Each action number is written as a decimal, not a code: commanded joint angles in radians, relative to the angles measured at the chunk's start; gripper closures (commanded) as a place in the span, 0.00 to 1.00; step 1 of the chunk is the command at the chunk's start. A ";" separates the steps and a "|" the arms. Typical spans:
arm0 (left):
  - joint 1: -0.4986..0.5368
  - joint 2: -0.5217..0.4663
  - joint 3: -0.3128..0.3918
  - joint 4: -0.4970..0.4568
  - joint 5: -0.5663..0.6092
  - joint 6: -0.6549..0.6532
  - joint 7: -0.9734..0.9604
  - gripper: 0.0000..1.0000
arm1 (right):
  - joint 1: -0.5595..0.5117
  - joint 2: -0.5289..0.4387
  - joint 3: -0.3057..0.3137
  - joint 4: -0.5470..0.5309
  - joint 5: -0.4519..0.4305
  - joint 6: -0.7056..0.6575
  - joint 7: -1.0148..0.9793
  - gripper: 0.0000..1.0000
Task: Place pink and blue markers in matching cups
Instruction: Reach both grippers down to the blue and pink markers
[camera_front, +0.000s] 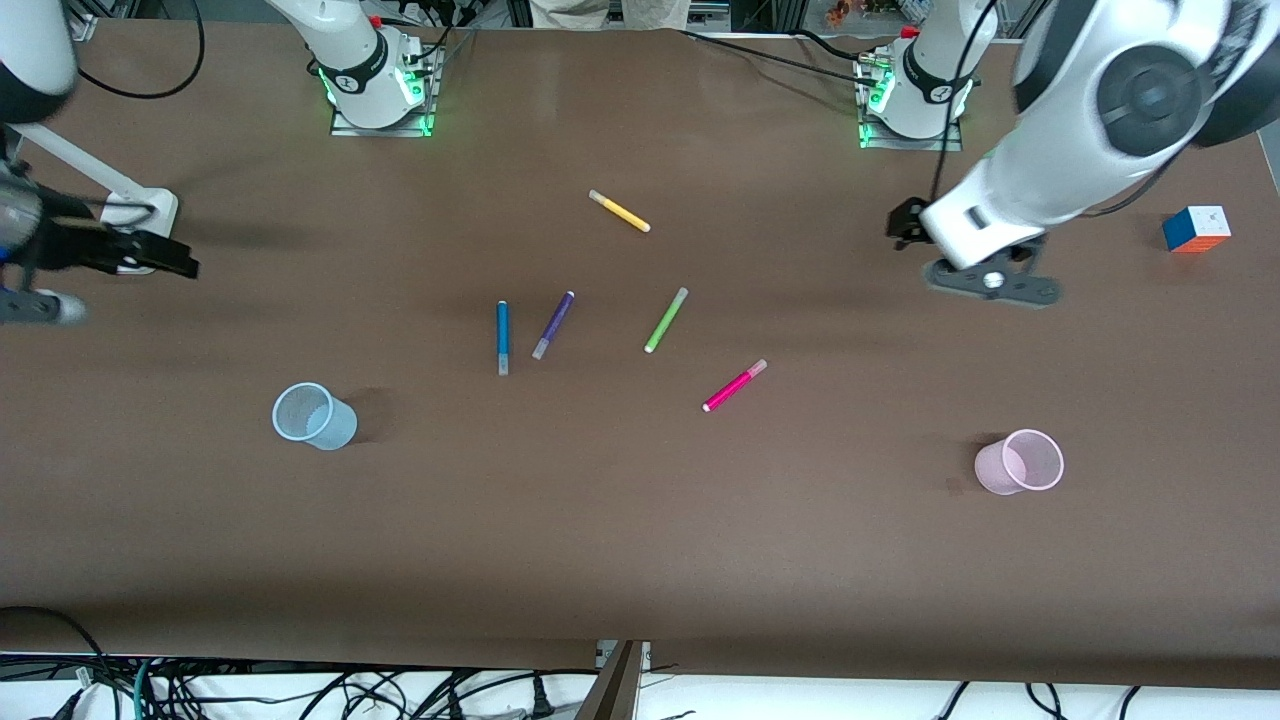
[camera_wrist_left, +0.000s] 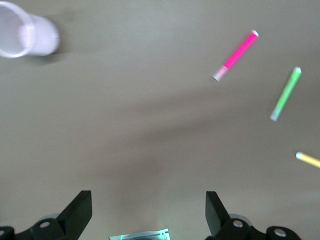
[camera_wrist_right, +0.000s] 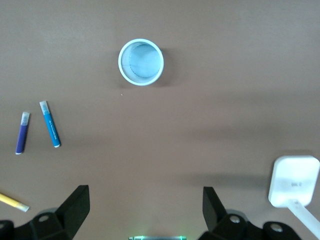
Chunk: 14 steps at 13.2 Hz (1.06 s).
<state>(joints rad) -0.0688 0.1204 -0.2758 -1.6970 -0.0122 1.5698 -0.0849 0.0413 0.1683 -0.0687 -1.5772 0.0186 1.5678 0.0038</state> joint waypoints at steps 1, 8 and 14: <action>0.003 0.083 -0.029 0.022 -0.015 0.021 0.173 0.00 | 0.037 0.094 0.000 0.034 0.009 0.061 0.010 0.00; -0.058 0.408 -0.052 0.011 -0.103 0.402 0.410 0.00 | 0.250 0.314 0.001 0.025 0.017 0.294 0.175 0.00; -0.147 0.537 -0.048 -0.007 -0.048 0.594 0.393 0.00 | 0.414 0.490 0.001 -0.003 0.017 0.541 0.375 0.00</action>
<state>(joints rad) -0.1798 0.6276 -0.3308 -1.7071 -0.0793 2.1052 0.3028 0.4143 0.6279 -0.0588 -1.5823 0.0247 2.0629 0.3297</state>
